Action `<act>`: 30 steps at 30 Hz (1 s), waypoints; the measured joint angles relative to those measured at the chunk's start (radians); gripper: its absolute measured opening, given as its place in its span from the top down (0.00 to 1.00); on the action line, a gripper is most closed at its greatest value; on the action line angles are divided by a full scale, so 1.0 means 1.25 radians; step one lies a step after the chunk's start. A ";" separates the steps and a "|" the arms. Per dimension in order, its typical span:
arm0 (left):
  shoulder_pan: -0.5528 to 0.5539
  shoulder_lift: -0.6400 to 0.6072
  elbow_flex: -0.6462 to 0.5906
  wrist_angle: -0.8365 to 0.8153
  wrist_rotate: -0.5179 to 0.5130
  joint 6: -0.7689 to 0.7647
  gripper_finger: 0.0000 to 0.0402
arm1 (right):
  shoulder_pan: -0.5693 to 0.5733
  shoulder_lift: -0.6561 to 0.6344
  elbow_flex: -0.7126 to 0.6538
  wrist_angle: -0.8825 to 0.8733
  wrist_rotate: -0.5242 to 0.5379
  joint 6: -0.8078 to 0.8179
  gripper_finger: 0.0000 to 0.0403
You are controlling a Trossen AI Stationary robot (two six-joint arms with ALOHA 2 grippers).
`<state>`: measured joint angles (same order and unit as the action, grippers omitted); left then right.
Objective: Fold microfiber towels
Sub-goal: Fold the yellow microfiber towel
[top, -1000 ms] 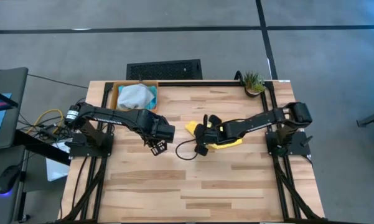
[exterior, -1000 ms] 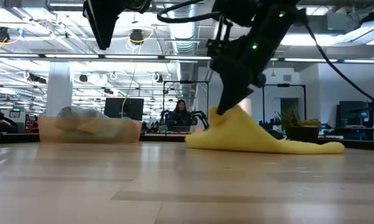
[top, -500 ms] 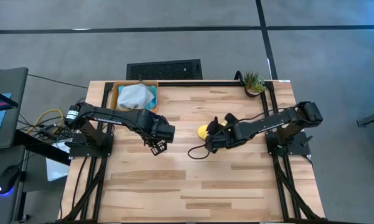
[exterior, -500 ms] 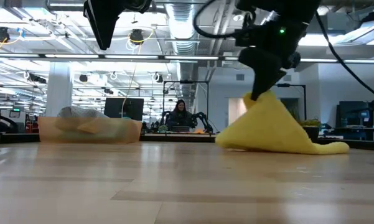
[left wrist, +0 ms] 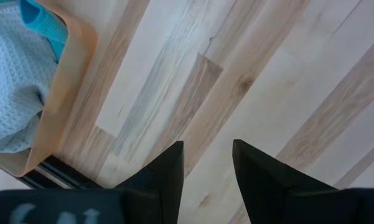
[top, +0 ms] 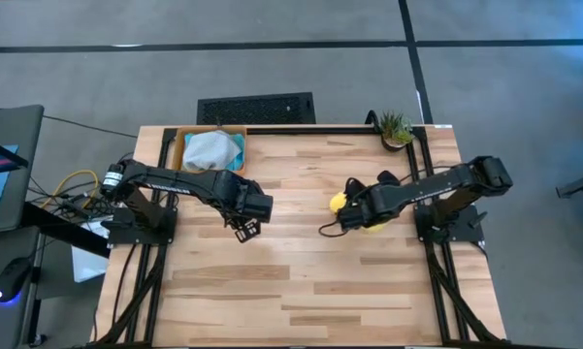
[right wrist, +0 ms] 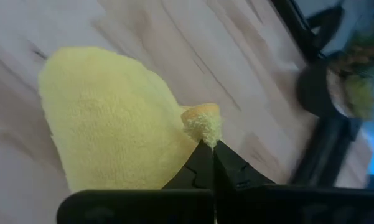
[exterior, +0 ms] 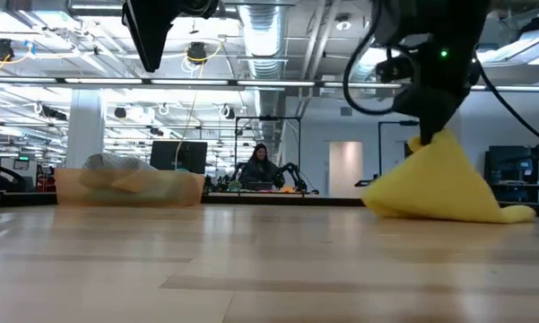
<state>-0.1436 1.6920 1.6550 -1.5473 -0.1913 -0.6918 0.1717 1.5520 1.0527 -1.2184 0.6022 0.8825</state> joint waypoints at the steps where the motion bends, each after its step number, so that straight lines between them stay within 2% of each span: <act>1: 0.000 0.000 0.000 0.001 0.000 0.000 0.68 | -0.003 0.006 0.000 -0.005 0.000 0.000 0.99; 10: 0.000 0.000 0.000 0.024 0.000 0.015 0.68 | 0.003 0.003 -0.025 -0.037 -0.017 0.024 0.99; 19: 0.000 0.001 -0.003 0.034 0.000 0.020 0.68 | 0.014 -0.020 -0.025 -0.227 -0.024 0.166 0.99; 24: 0.000 0.001 -0.003 0.037 0.000 0.023 0.68 | 0.002 -0.019 -0.076 -0.195 -0.084 0.157 0.99; 30: 0.000 0.001 -0.003 0.037 0.000 0.023 0.68 | -0.002 -0.019 -0.121 -0.229 -0.103 0.182 0.98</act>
<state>-0.1432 1.6928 1.6512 -1.5005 -0.1909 -0.6624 0.1692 1.5284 0.9012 -1.5048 0.4733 1.1100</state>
